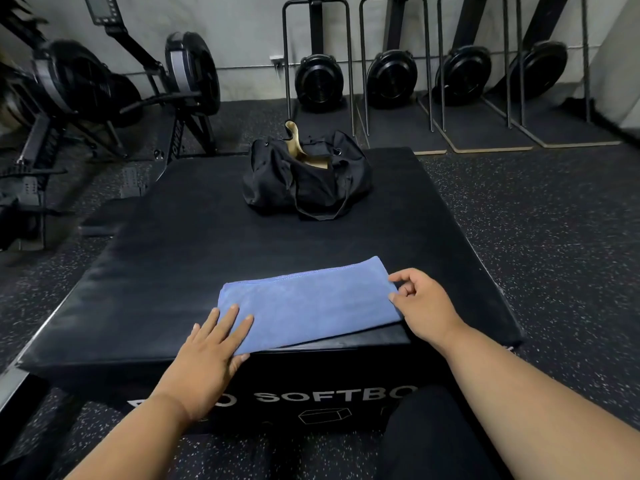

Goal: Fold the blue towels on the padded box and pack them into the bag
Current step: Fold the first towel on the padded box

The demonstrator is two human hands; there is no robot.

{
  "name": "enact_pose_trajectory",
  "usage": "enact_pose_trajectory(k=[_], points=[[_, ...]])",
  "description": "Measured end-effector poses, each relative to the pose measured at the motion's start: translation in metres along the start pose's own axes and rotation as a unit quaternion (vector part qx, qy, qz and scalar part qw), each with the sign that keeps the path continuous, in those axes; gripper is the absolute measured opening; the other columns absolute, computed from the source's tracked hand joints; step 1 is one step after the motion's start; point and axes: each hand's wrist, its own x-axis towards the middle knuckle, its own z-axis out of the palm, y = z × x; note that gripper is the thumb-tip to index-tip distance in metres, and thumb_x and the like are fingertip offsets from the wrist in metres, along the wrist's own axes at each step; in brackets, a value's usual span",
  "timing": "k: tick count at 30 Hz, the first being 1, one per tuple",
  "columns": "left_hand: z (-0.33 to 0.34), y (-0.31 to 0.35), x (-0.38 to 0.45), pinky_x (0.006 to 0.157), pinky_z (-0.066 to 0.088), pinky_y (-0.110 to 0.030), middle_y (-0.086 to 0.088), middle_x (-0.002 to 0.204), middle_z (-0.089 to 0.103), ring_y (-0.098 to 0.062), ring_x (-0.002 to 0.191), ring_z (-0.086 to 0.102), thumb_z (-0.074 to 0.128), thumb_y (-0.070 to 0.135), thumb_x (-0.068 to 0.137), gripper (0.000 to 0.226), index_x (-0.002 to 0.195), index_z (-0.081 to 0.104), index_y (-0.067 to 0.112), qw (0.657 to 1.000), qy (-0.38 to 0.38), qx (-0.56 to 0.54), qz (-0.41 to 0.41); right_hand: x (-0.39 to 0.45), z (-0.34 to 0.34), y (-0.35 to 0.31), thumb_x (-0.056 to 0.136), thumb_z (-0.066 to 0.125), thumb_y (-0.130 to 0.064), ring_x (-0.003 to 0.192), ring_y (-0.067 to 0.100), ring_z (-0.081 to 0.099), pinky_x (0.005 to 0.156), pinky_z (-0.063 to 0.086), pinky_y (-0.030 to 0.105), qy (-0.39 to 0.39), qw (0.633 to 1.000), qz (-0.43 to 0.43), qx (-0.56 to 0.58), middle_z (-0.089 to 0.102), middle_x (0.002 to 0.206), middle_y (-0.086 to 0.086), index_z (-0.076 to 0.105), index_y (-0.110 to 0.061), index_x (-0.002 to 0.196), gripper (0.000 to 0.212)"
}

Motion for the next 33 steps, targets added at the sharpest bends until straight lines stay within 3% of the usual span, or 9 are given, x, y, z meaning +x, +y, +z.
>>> enact_pose_trajectory(k=[2,4,7,9,12,16,24,28,33], points=[[-0.006,0.002,-0.003,0.131,0.011,-0.053,0.016,0.172,-0.012,-0.021,0.159,-0.014,-0.018,0.085,0.086,0.093,0.166,0.005,0.044,1.000,-0.014,0.007,-0.006,-0.003,0.001,-0.004,0.087,0.067,-0.009,0.074,0.011,0.060,0.074,0.048,0.027,-0.001,1.000,0.023,0.009,0.062,0.078,-0.007,0.067,-0.035,0.110,0.035],[-0.014,0.012,-0.005,0.131,0.000,-0.047,0.016,0.173,-0.012,-0.023,0.161,-0.015,-0.008,0.090,0.083,0.096,0.166,0.005,0.045,0.999,-0.033,0.017,-0.024,-0.006,0.005,-0.005,0.084,0.069,-0.016,0.090,0.015,0.060,0.084,0.050,0.030,0.016,0.998,0.023,-0.051,0.060,0.098,-0.008,0.062,-0.035,0.125,0.046],[-0.032,0.038,0.001,0.131,0.003,-0.047,0.010,0.174,0.015,-0.025,0.163,-0.003,0.007,0.086,0.087,0.096,0.166,0.027,0.035,0.999,0.000,0.013,-0.038,-0.011,0.020,-0.017,0.082,0.068,-0.036,0.121,0.021,0.052,0.109,0.041,0.041,0.058,0.976,-0.082,-0.193,0.053,0.131,-0.005,0.054,-0.039,0.143,0.062],[-0.041,0.059,0.016,0.130,0.006,-0.046,0.007,0.171,0.024,-0.026,0.162,0.003,0.008,0.080,0.090,0.091,0.164,0.032,0.032,0.999,0.025,-0.004,-0.030,-0.010,0.038,-0.035,0.086,0.060,-0.046,0.141,0.026,0.042,0.118,0.029,0.044,0.014,0.958,-0.151,-0.243,0.044,0.155,0.002,0.050,-0.040,0.151,0.066],[-0.041,0.086,0.049,0.131,0.003,-0.048,0.003,0.177,0.007,-0.027,0.163,-0.005,0.010,0.077,0.093,0.085,0.168,0.017,0.038,0.998,0.019,-0.050,-0.041,-0.005,0.068,-0.049,0.096,0.046,-0.063,0.159,0.028,0.016,0.129,0.012,0.045,-0.105,0.926,-0.166,-0.321,0.013,0.175,0.006,0.031,-0.043,0.162,0.070],[-0.027,0.089,0.075,0.129,-0.003,-0.055,0.003,0.176,-0.014,-0.030,0.162,-0.017,0.019,0.074,0.100,0.077,0.167,-0.002,0.043,0.991,-0.038,-0.047,-0.121,-0.001,0.084,-0.036,0.100,0.029,-0.076,0.162,0.026,-0.009,0.130,-0.006,0.050,-0.153,0.894,-0.141,-0.397,-0.006,0.177,0.001,0.010,-0.044,0.166,0.076],[-0.020,0.044,0.062,0.130,0.001,-0.056,0.006,0.176,-0.013,-0.030,0.162,-0.012,0.019,0.078,0.097,0.082,0.167,-0.002,0.042,0.982,-0.025,-0.042,-0.180,0.015,0.062,-0.025,0.092,0.021,-0.086,0.162,0.024,-0.014,0.131,-0.002,0.052,-0.123,0.892,-0.122,-0.417,-0.010,0.176,-0.003,0.001,-0.046,0.166,0.086],[-0.016,0.034,0.059,0.130,0.001,-0.055,0.004,0.177,-0.011,-0.028,0.163,-0.009,0.021,0.067,0.104,0.075,0.169,0.000,0.035,0.982,-0.008,-0.062,-0.176,0.031,0.048,-0.017,0.098,0.026,-0.077,0.163,0.024,-0.006,0.131,-0.001,0.050,-0.110,0.905,-0.101,-0.399,-0.005,0.177,-0.001,0.003,-0.044,0.167,0.080],[-0.016,0.032,0.061,0.130,0.003,-0.054,0.002,0.177,-0.010,-0.029,0.163,-0.007,0.020,0.055,0.109,0.069,0.169,0.000,0.028,0.983,-0.005,-0.067,-0.173,0.030,0.028,-0.006,0.104,0.052,-0.049,0.160,0.021,0.018,0.131,0.009,0.041,-0.032,0.961,-0.087,-0.261,0.019,0.175,0.006,0.020,-0.027,0.168,0.075]])
